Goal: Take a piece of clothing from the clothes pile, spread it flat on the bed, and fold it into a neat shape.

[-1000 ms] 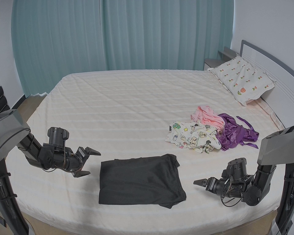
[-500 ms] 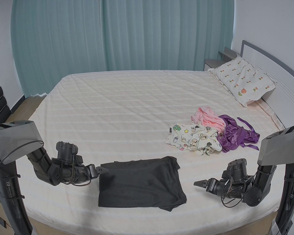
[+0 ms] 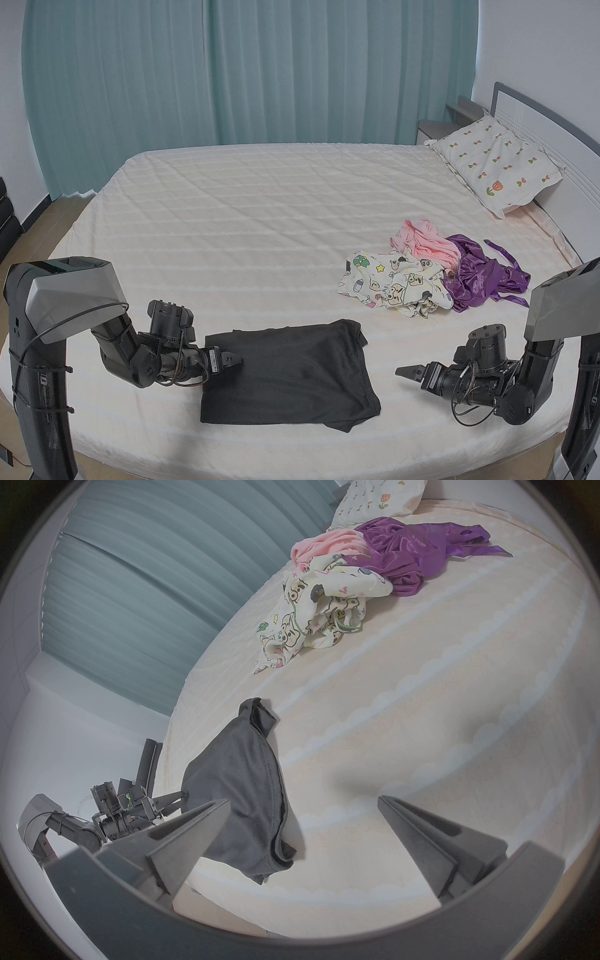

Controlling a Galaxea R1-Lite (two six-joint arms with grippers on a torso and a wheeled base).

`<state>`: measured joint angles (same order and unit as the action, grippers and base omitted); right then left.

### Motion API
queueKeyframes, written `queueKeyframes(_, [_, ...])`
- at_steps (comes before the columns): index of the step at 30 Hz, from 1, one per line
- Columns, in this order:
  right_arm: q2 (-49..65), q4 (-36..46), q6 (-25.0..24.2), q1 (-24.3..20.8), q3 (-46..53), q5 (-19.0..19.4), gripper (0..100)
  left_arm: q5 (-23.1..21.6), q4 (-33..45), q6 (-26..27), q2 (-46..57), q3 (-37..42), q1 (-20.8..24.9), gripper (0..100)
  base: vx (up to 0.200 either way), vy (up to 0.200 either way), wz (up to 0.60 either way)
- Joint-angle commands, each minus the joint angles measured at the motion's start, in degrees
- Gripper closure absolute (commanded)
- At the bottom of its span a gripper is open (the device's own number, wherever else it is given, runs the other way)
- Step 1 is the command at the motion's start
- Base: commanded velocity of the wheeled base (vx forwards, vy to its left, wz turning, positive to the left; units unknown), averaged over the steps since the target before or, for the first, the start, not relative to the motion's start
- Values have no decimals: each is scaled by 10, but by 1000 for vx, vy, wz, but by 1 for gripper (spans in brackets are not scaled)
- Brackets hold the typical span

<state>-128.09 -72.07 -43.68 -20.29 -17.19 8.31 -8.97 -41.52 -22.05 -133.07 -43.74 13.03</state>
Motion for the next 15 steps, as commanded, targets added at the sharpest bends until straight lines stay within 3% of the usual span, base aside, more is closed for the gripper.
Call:
queueKeyframes(1, [-6, -2, 0, 0, 3, 0, 0, 3, 8, 1, -11, 0, 2, 0, 0, 0, 0])
queueKeyframes(15, [-5, -3, 0, -1, 3, 0, 0, -32, 10, 1, -18, -21, 4, 0, 0, 0, 0])
